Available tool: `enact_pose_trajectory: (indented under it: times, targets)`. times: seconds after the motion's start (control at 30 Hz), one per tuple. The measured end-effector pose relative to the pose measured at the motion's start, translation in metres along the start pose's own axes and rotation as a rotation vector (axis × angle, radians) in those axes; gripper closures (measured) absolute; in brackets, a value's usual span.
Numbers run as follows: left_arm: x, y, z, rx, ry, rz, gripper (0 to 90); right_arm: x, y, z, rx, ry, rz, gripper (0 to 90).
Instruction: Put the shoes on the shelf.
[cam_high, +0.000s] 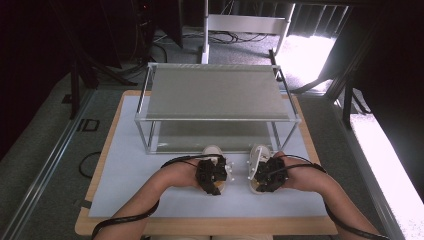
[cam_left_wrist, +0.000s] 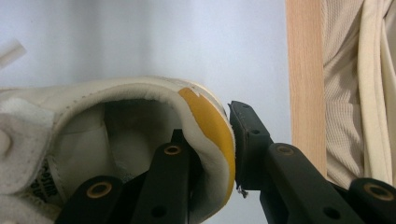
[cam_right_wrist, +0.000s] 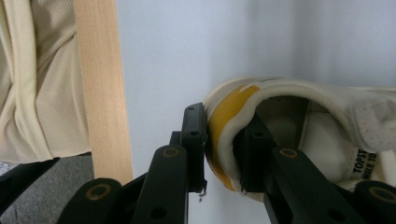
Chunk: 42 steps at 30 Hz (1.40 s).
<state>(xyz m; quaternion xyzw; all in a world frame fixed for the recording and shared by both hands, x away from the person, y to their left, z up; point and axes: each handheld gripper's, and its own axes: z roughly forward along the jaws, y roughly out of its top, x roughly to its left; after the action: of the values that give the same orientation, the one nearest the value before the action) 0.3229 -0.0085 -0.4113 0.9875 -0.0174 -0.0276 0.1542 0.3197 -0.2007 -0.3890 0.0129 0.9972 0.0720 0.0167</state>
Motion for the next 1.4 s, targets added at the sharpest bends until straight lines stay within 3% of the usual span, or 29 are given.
enact_pose_trajectory:
  times: [0.27, 0.57, 0.63, 0.73, 0.83, 1.0, 1.27, 1.4]
  targets:
    - [0.004, 0.000, -0.002, -0.017, 0.040, 0.020, 77.1, -0.005, -0.005, 0.000, 0.002, -0.011, 0.012, 75.9]
    - [0.016, 0.009, -0.003, -0.050, 0.082, 0.061, 77.1, -0.023, -0.006, -0.007, 0.001, -0.043, 0.030, 76.4]
    - [0.018, 0.011, -0.003, -0.055, 0.098, 0.091, 77.1, -0.028, -0.005, -0.010, -0.004, -0.058, 0.025, 76.3]
    - [0.021, 0.013, -0.002, -0.078, 0.104, 0.121, 77.2, -0.035, -0.005, -0.014, -0.020, -0.082, 0.028, 76.3]
    - [0.026, 0.014, -0.003, -0.113, 0.115, 0.126, 77.0, -0.041, -0.004, -0.017, -0.029, -0.097, 0.020, 76.4]
    - [0.037, 0.015, -0.002, -0.178, 0.147, 0.161, 77.2, -0.048, -0.002, -0.018, -0.058, -0.091, 0.002, 76.4]
    - [0.057, 0.019, 0.008, -0.150, 0.146, 0.171, 77.0, -0.061, 0.001, -0.009, -0.053, -0.076, -0.024, 76.6]
    - [0.069, 0.023, 0.013, -0.165, 0.140, 0.184, 77.0, -0.070, 0.005, -0.005, -0.062, -0.062, -0.042, 76.5]
